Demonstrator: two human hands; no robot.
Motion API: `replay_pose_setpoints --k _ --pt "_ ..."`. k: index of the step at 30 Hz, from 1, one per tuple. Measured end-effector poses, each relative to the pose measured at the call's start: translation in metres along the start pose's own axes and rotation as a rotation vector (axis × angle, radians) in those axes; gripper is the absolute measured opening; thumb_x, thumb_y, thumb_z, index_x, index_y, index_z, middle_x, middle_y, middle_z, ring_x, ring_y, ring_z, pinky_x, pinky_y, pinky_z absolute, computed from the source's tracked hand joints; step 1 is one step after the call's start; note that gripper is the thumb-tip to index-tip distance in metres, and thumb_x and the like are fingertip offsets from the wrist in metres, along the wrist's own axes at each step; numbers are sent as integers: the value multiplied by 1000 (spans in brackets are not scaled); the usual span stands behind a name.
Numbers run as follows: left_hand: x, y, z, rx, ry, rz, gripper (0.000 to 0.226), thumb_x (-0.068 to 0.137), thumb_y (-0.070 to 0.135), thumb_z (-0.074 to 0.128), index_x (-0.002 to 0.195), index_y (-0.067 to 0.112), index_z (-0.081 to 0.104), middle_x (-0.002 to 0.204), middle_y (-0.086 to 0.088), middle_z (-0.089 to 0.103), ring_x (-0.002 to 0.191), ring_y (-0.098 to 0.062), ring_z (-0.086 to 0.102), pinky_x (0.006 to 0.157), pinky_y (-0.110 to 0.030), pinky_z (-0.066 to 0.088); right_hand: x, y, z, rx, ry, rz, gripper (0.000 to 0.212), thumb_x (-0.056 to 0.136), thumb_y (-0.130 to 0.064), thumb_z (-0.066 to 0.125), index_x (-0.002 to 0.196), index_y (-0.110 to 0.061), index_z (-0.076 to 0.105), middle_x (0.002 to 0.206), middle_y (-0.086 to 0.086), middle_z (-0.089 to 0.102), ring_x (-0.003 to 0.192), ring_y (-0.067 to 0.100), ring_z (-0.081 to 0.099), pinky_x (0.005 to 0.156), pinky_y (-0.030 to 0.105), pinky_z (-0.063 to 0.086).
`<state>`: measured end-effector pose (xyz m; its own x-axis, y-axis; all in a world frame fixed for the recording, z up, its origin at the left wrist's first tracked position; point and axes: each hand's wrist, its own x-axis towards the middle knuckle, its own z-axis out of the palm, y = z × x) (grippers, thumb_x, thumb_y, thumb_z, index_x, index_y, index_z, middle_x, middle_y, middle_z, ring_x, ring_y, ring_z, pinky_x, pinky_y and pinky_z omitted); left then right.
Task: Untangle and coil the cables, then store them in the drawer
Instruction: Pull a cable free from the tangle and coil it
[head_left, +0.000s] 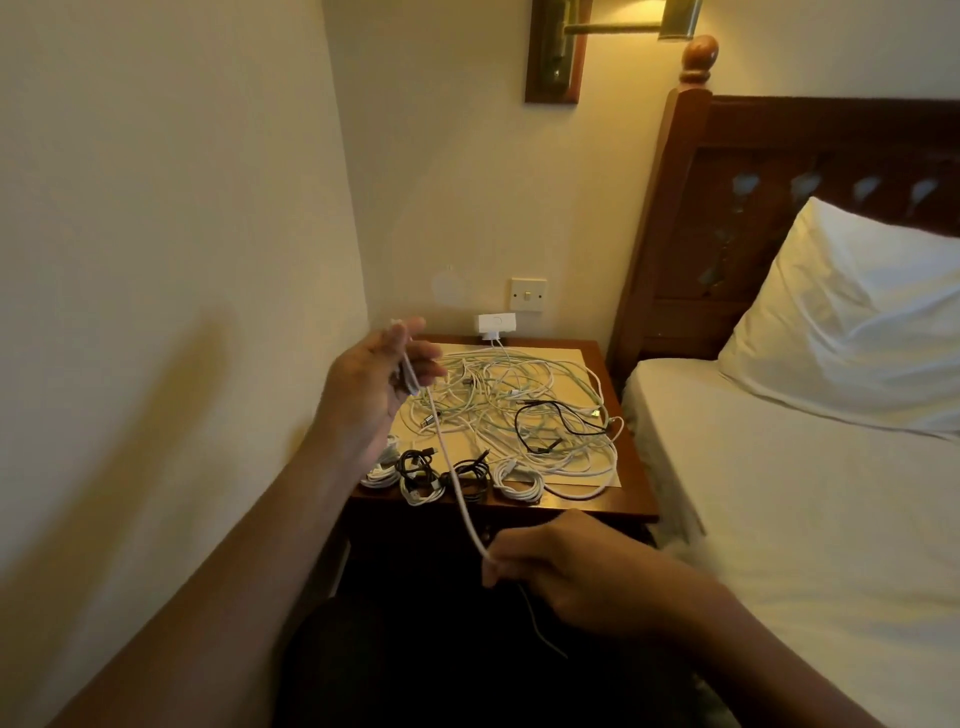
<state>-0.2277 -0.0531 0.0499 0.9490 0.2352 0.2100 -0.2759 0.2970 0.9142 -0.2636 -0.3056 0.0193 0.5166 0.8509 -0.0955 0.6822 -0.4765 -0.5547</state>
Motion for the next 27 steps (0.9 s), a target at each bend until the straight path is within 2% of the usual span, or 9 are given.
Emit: replay_pose_setpoints --k 4,7,10,12,15,18,20,23,27 --pt "-19 -24 8 573 -140 38 29 107 28 45 128 18 63 94 -2 77 76 -17 72 73 -22 54 -3 -49 -29 76 127 -158 23 109 -26 46 115 -25 69 89 -20 64 86 0 62 73 14 44" --pt "-36 -26 7 668 -301 -67 28 109 27 42 113 21 69 85 -3 74 72 -16 67 70 -16 50 -1 -47 -57 85 403 -182 25 109 -26 49 107 -20 73 78 -17 62 71 7 60 62 16 41" --pt "-53 -24 3 529 -499 -207 46 110 34 34 110 5 69 70 -10 62 59 -21 53 58 -25 44 14 -16 -77 3 648 -107 23 108 -27 53 105 -22 76 84 -11 70 70 13 63 62 33 51" --pt "-60 -21 1 346 -547 -242 57 106 47 39 102 1 71 62 -7 52 54 -17 43 54 -27 34 22 11 -78 -54 752 -68 18 105 -27 58 107 -23 76 92 -9 74 77 10 67 66 32 53" --pt "-61 -11 2 47 -492 -272 46 96 53 59 87 9 70 54 1 39 47 -11 30 53 -29 21 26 45 -59 -82 731 -18 18 102 -18 61 115 -18 73 99 -9 71 88 3 65 74 31 56" --pt "-59 -7 7 -197 -375 -328 41 102 36 45 76 13 65 49 6 32 40 -7 21 47 -24 18 30 57 -21 -166 670 -2 26 101 -6 59 121 -16 71 108 -4 69 100 12 59 82 36 56" --pt "-63 -10 15 -304 -349 -358 43 104 32 39 75 13 63 51 6 34 42 -7 21 45 -21 23 34 53 0 -184 654 -16 23 100 -12 63 119 -20 74 110 -7 66 104 10 54 84 26 49" --pt "-69 -19 21 -404 -352 -372 42 107 30 36 81 10 62 59 2 43 45 -6 38 51 -20 30 33 43 13 101 722 63 19 98 -15 68 113 -20 78 96 -11 68 91 3 62 76 14 48" --pt "-76 -37 23 -455 -344 -406 35 108 27 41 91 5 61 73 -5 51 60 -13 52 61 -24 50 29 29 13 836 799 162 18 95 -10 68 111 -8 75 98 8 79 90 22 77 83 36 63"
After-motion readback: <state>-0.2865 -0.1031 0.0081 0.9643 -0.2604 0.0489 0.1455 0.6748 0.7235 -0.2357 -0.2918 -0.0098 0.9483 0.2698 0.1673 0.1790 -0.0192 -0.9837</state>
